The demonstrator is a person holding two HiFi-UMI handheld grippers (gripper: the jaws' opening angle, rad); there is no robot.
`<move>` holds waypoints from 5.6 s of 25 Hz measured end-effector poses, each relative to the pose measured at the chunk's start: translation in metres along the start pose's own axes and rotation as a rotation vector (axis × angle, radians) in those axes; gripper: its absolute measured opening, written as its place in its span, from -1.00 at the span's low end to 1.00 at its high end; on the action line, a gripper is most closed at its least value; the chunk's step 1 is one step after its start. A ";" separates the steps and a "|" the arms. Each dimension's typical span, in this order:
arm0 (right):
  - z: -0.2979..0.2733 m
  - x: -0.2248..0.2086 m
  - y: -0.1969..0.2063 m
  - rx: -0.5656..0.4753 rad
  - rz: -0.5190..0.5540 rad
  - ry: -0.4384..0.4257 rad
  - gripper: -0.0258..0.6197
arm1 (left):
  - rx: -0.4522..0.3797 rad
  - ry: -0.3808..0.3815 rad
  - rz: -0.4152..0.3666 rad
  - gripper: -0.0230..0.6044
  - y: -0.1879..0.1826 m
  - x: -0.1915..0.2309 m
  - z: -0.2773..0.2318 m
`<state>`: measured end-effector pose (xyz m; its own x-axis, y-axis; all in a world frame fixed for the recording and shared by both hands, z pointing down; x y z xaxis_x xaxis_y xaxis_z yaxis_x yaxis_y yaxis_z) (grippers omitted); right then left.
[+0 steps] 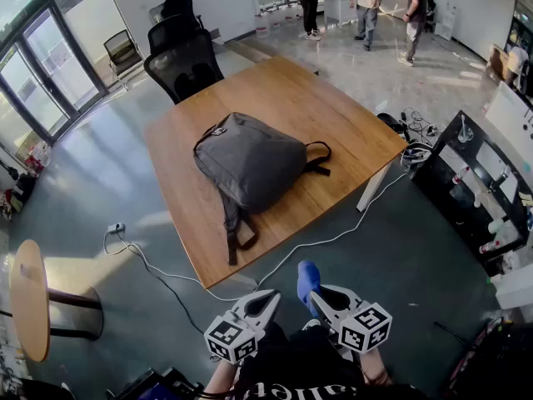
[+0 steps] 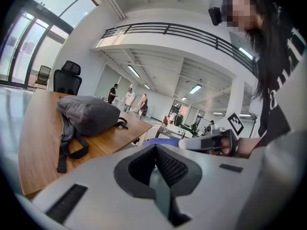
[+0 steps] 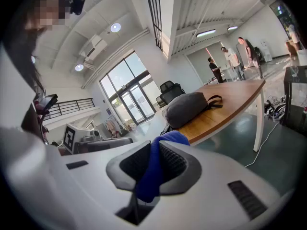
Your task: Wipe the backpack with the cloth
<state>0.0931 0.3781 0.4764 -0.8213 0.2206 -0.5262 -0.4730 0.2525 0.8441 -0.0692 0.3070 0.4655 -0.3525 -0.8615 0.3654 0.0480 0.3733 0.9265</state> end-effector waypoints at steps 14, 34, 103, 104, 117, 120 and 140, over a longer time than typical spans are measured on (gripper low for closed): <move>-0.093 -0.016 -0.027 0.086 0.068 -0.071 -0.73 | -0.037 -0.069 0.026 -0.92 -0.031 0.083 -0.032; -0.262 -0.010 -0.041 0.299 0.131 -0.236 -0.73 | -0.097 -0.048 0.070 -0.92 -0.095 0.244 -0.077; -0.328 -0.385 -0.223 0.434 0.405 0.012 -0.73 | -0.158 -0.486 0.064 -0.92 -0.100 0.230 -0.184; -0.334 -0.386 -0.225 0.436 0.408 0.001 -0.73 | -0.157 -0.486 0.063 -0.92 -0.101 0.231 -0.184; -0.430 -0.373 -0.237 0.517 0.506 -0.144 -0.73 | -0.165 -0.541 0.074 -0.92 -0.110 0.256 -0.164; -0.454 -0.371 -0.241 0.529 0.530 -0.160 -0.73 | -0.166 -0.551 0.080 -0.92 -0.113 0.263 -0.160; -0.607 -0.347 -0.243 0.609 0.703 -0.268 -0.73 | -0.120 -0.592 0.148 -0.92 -0.103 0.298 -0.131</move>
<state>0.2997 -0.3315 0.5163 -0.7179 0.6961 0.0086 0.4069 0.4096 0.8165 -0.0567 -0.0331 0.4902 -0.7907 -0.4538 0.4109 0.2287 0.4036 0.8859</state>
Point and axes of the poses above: the fingertips, and each gripper's own axes: z backward along the fingers, x to its left, y out of its underside, the point moved 7 cm from there along z, backward along the fingers, and after that the axes turned 14 degrees about -x, right-handed, at the moved point
